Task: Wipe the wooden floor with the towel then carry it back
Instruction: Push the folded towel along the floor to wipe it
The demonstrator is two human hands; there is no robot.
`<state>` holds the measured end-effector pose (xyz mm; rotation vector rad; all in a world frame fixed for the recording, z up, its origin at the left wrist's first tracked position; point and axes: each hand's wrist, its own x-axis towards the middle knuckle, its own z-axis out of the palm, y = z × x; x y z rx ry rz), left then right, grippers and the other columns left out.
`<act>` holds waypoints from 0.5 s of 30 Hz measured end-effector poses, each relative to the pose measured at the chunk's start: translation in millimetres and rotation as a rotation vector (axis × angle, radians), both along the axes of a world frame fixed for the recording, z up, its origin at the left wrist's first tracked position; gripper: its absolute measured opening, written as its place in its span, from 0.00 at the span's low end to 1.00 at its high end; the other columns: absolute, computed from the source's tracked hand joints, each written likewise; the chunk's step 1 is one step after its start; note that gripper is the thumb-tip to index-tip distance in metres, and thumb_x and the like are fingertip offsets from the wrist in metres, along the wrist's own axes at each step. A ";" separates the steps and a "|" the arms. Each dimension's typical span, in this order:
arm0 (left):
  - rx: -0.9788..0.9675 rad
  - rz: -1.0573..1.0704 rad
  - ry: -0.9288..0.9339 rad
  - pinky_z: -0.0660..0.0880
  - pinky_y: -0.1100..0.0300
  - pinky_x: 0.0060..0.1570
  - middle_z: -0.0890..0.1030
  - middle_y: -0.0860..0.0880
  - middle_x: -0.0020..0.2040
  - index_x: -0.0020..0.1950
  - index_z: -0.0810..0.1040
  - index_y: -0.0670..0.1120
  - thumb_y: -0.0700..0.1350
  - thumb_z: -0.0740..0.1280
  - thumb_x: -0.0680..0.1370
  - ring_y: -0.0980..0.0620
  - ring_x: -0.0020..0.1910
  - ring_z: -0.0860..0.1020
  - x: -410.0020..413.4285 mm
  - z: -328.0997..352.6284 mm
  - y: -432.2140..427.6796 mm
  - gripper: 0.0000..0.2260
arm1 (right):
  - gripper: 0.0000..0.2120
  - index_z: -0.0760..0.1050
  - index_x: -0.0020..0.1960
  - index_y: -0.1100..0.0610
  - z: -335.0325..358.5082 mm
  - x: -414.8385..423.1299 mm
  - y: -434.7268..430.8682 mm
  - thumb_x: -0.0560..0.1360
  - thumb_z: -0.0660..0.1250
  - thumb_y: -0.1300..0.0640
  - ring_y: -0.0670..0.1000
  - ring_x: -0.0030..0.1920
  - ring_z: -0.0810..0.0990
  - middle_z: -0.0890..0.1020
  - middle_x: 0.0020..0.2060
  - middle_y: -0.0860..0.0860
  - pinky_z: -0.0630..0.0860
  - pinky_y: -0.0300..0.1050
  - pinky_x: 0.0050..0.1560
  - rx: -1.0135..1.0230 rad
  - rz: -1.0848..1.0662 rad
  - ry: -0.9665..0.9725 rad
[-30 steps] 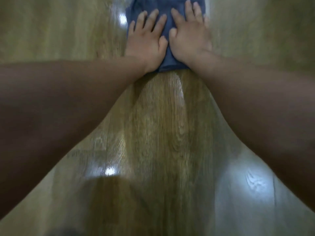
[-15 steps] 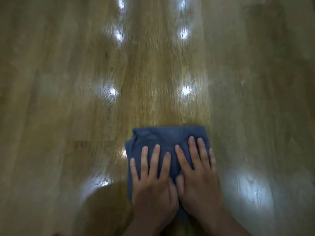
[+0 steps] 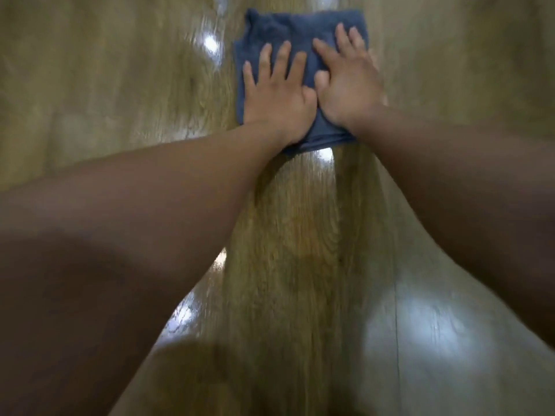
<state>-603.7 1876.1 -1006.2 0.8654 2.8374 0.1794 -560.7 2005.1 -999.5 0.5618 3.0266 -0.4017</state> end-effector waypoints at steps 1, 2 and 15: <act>0.002 -0.018 -0.004 0.44 0.41 0.77 0.51 0.47 0.82 0.81 0.52 0.48 0.52 0.47 0.82 0.44 0.80 0.46 7.1 2.4 -5.8 0.27 | 0.28 0.55 0.81 0.49 1.9 6.3 -5.7 0.81 0.51 0.50 0.56 0.81 0.46 0.50 0.81 0.56 0.46 0.56 0.79 -0.008 -0.008 -0.015; 0.007 -0.027 -0.002 0.45 0.42 0.77 0.52 0.47 0.82 0.81 0.53 0.48 0.52 0.48 0.82 0.44 0.80 0.47 17.0 3.9 -14.2 0.26 | 0.28 0.54 0.81 0.49 3.0 15.5 -13.9 0.81 0.52 0.50 0.56 0.81 0.46 0.49 0.81 0.56 0.45 0.56 0.79 -0.020 -0.018 -0.026; 0.136 -0.059 0.031 0.61 0.36 0.71 0.65 0.45 0.77 0.75 0.67 0.48 0.50 0.61 0.75 0.41 0.77 0.61 276.4 -0.4 -209.4 0.28 | 0.32 0.63 0.78 0.55 -5.3 289.3 -195.8 0.76 0.57 0.45 0.64 0.79 0.55 0.58 0.79 0.62 0.57 0.69 0.72 0.011 0.135 -0.024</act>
